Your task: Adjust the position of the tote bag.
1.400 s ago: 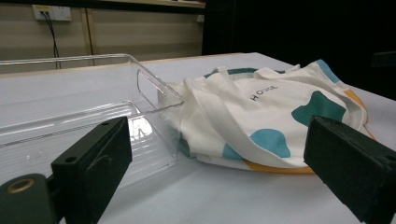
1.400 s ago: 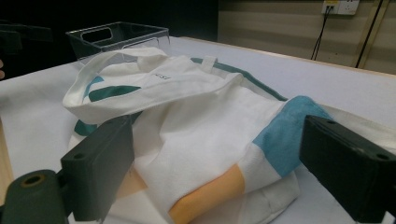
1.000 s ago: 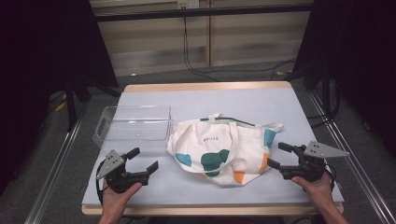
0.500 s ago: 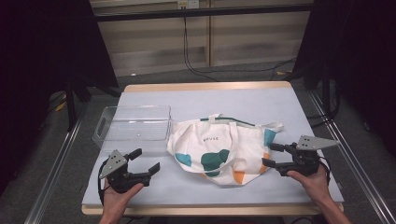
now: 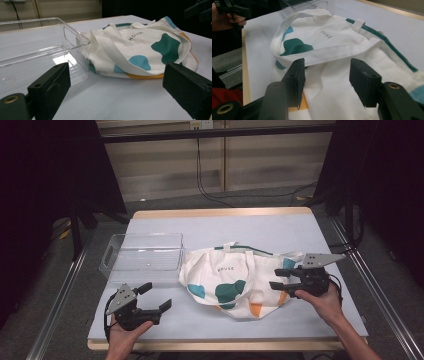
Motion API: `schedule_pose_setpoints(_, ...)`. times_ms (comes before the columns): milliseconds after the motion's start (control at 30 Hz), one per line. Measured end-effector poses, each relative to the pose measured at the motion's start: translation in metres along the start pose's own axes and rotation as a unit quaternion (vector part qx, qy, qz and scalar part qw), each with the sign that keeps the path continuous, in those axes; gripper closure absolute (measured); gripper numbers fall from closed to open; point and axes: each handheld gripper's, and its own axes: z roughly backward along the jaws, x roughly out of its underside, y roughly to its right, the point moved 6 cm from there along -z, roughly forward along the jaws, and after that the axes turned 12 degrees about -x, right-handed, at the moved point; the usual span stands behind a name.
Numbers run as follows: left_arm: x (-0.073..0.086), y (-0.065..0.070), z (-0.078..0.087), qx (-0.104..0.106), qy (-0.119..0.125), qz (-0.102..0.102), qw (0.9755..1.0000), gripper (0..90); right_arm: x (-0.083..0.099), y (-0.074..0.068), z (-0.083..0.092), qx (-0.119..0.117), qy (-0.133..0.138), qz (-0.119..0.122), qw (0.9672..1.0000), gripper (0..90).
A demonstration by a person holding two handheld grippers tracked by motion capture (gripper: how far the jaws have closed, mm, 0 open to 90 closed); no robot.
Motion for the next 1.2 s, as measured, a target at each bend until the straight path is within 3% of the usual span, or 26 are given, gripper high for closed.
schedule_pose_setpoints(67,0.001,0.002,-0.001,0.000,-0.005,-0.001,1.0000,8.1,-0.009,0.003,-0.008,-0.014,-0.015,0.002,0.9998,50.6)
schedule_pose_setpoints(200,0.001,0.001,-0.002,0.005,-0.006,0.001,1.0000,8.1,-0.016,0.011,-0.018,-0.022,-0.034,0.006,0.9992,53.5)
schedule_pose_setpoints(300,0.001,0.000,-0.002,0.000,-0.008,0.002,1.0000,8.2,-0.024,0.027,-0.031,-0.023,-0.052,0.001,0.9984,55.4)
schedule_pose_setpoints(567,0.001,0.001,-0.002,0.008,-0.007,0.006,0.9999,7.9,-0.032,0.051,-0.049,-0.016,-0.086,-0.006,0.9961,63.5)
schedule_pose_setpoints(667,0.001,0.001,-0.002,0.009,-0.008,0.008,0.9999,8.0,-0.032,0.067,-0.056,-0.004,-0.103,-0.015,0.9946,64.2)
schedule_pose_setpoints(833,0.001,0.001,-0.002,0.006,-0.012,0.006,0.9999,8.2,-0.035,0.078,-0.058,-0.005,-0.111,-0.023,0.9935,63.1)
schedule_pose_setpoints(1000,0.001,0.002,-0.002,0.007,-0.012,0.006,0.9999,8.6,-0.038,0.090,-0.063,0.004,-0.144,-0.034,0.9890,55.1)
schedule_pose_setpoints(1200,0.002,0.001,-0.002,0.011,-0.013,0.010,0.9998,8.8,-0.040,0.105,-0.077,-0.001,-0.185,-0.040,0.9820,54.4)
